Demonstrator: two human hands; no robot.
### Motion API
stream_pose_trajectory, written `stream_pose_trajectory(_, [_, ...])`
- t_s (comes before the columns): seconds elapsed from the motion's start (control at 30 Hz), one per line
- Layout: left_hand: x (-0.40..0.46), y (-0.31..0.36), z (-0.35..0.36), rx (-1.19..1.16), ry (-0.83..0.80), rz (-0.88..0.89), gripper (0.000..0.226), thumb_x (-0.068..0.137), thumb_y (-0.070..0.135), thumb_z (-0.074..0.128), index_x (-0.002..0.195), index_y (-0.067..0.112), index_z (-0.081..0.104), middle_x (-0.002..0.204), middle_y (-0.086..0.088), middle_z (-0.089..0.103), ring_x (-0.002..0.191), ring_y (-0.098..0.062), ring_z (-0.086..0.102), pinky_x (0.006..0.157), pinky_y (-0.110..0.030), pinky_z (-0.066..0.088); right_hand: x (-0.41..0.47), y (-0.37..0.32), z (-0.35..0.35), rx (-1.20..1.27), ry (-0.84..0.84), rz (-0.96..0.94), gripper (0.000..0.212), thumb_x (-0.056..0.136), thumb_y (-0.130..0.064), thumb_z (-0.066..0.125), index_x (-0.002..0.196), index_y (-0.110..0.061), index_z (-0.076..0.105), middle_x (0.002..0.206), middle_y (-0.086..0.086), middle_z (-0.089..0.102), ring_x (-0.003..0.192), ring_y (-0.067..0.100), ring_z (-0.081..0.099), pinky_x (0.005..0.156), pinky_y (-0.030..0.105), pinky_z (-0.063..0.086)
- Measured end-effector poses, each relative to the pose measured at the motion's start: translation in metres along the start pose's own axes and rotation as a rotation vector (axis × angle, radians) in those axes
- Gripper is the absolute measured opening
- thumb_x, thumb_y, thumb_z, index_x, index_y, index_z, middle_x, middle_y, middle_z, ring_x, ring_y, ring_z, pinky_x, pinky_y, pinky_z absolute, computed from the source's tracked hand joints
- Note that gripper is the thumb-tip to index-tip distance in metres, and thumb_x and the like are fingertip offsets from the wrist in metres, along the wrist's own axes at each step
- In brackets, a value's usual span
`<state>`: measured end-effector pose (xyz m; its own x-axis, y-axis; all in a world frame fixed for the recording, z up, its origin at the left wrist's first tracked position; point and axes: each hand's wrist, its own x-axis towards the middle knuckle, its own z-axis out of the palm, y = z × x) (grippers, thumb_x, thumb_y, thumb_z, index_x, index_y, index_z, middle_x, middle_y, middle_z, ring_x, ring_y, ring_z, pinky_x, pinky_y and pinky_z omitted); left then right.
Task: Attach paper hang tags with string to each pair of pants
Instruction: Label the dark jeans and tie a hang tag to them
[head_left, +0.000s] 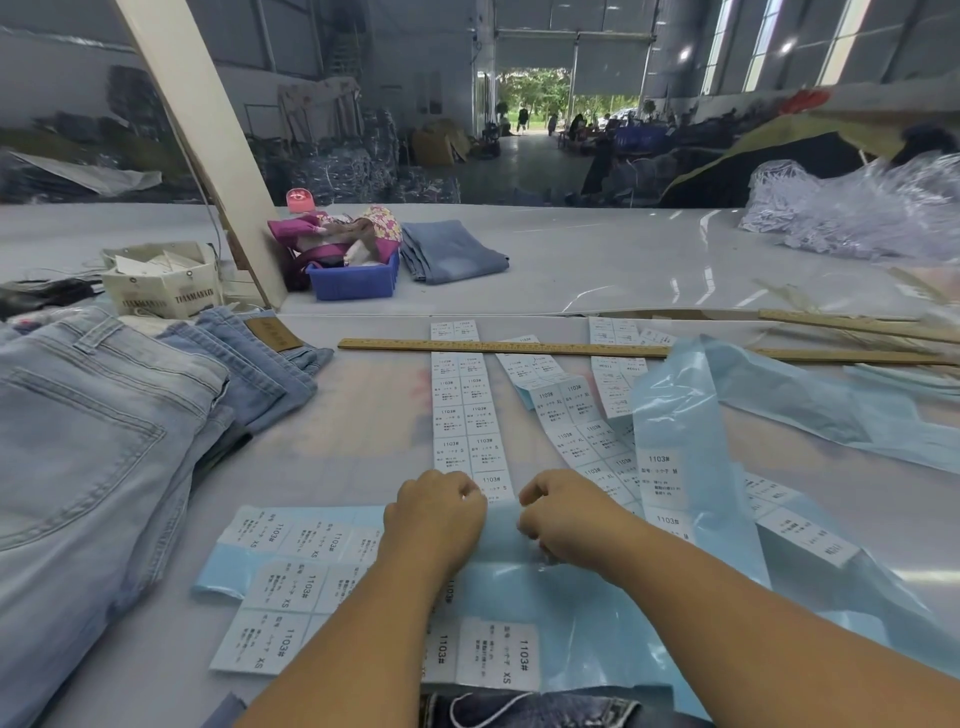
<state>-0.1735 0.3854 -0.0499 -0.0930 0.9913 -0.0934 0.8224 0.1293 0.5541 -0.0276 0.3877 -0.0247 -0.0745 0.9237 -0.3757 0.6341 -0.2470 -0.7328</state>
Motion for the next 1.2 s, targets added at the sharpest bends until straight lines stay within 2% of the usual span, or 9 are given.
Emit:
stream_pose_trajectory(0.13, [-0.001, -0.006, -0.003, 0.008, -0.04, -0.032, 0.031, 0.082, 0.011, 0.05, 0.098, 0.035, 0.062, 0.112, 0.007, 0.055, 0.111, -0.019, 0.049, 0.099, -0.04, 0.043, -0.005, 0.003, -0.002, -0.157, -0.08, -0.032, 0.024, 0.079, 0.003, 0.056, 0.072, -0.018, 0.063, 0.072, 0.005, 0.062, 0.071, 0.024, 0.058, 0.069, 0.032, 0.052])
stream_pose_trajectory(0.33, [-0.007, 0.002, -0.004, 0.005, -0.125, -0.026, 0.018, 0.069, 0.017, 0.061, 0.077, 0.033, 0.061, 0.098, 0.01, 0.054, 0.106, -0.017, 0.048, 0.092, -0.034, 0.042, -0.006, 0.003, -0.003, -0.261, -0.077, -0.072, 0.027, 0.084, 0.0, 0.057, 0.082, -0.024, 0.071, 0.076, -0.004, 0.062, 0.068, 0.012, 0.055, 0.054, 0.018, 0.041])
stream_pose_trajectory(0.53, [-0.007, 0.001, -0.008, -0.115, 0.062, -0.017, 0.016, 0.078, 0.011, 0.051, 0.066, 0.021, 0.054, 0.074, 0.006, 0.059, 0.083, -0.025, 0.056, 0.076, -0.035, 0.043, -0.004, 0.007, 0.0, -0.433, 0.034, -0.086, 0.021, 0.088, -0.008, 0.054, 0.102, -0.013, 0.069, 0.109, 0.003, 0.065, 0.098, 0.021, 0.062, 0.082, 0.029, 0.053])
stream_pose_trajectory(0.67, [-0.002, -0.005, -0.009, -0.145, 0.206, -0.113, 0.022, 0.078, 0.003, 0.043, 0.068, 0.02, 0.053, 0.074, 0.003, 0.057, 0.086, -0.03, 0.053, 0.063, -0.032, 0.035, -0.006, 0.009, -0.001, -0.428, -0.067, -0.048, 0.027, 0.079, -0.02, 0.076, 0.101, -0.017, 0.062, 0.104, 0.0, 0.061, 0.096, 0.02, 0.061, 0.074, 0.028, 0.05])
stream_pose_trajectory(0.8, [0.0, -0.004, -0.011, -0.186, 0.275, -0.101, 0.023, 0.077, -0.001, 0.043, 0.069, 0.016, 0.057, 0.08, -0.001, 0.059, 0.083, -0.029, 0.055, 0.068, -0.035, 0.046, -0.006, 0.004, 0.0, -0.377, -0.025, -0.137, 0.028, 0.077, -0.035, 0.075, 0.09, -0.013, 0.064, 0.094, 0.003, 0.066, 0.081, 0.016, 0.06, 0.068, 0.029, 0.048])
stream_pose_trajectory(0.87, [0.001, -0.003, -0.011, -0.213, 0.319, -0.051, 0.022, 0.078, -0.002, 0.045, 0.069, 0.016, 0.055, 0.085, -0.003, 0.059, 0.081, -0.025, 0.054, 0.066, -0.033, 0.042, -0.007, 0.0, 0.001, -0.293, -0.083, -0.173, 0.043, 0.073, -0.054, 0.072, 0.084, -0.014, 0.062, 0.085, 0.001, 0.063, 0.073, 0.015, 0.054, 0.063, 0.03, 0.042])
stream_pose_trajectory(0.97, [0.002, -0.002, -0.011, -0.255, 0.398, 0.039, 0.028, 0.082, -0.004, 0.048, 0.069, 0.021, 0.052, 0.092, -0.002, 0.056, 0.087, -0.022, 0.052, 0.069, -0.025, 0.032, -0.011, -0.001, 0.007, -0.558, -0.293, -0.201, 0.063, 0.05, -0.074, 0.076, 0.088, -0.028, 0.058, 0.094, -0.009, 0.055, 0.086, 0.012, 0.052, 0.07, 0.03, 0.043])
stream_pose_trajectory(1.07, [0.002, 0.0, -0.013, -0.249, 0.446, 0.108, 0.025, 0.084, -0.004, 0.052, 0.083, 0.02, 0.058, 0.102, -0.002, 0.055, 0.102, -0.023, 0.051, 0.078, -0.024, 0.033, -0.009, 0.0, 0.005, -0.658, -0.206, -0.245, 0.048, 0.055, -0.057, 0.085, 0.083, -0.028, 0.057, 0.093, -0.006, 0.056, 0.088, 0.017, 0.055, 0.072, 0.03, 0.047])
stream_pose_trajectory(1.2, [0.001, 0.005, -0.019, -0.222, 0.675, 0.11, 0.023, 0.089, 0.009, 0.059, 0.112, 0.014, 0.061, 0.118, -0.006, 0.055, 0.112, -0.025, 0.045, 0.091, -0.028, 0.03, -0.007, -0.004, -0.015, -0.209, -0.02, -0.306, 0.014, 0.07, -0.021, 0.077, 0.076, -0.017, 0.065, 0.079, 0.003, 0.069, 0.075, 0.022, 0.069, 0.06, 0.03, 0.053])
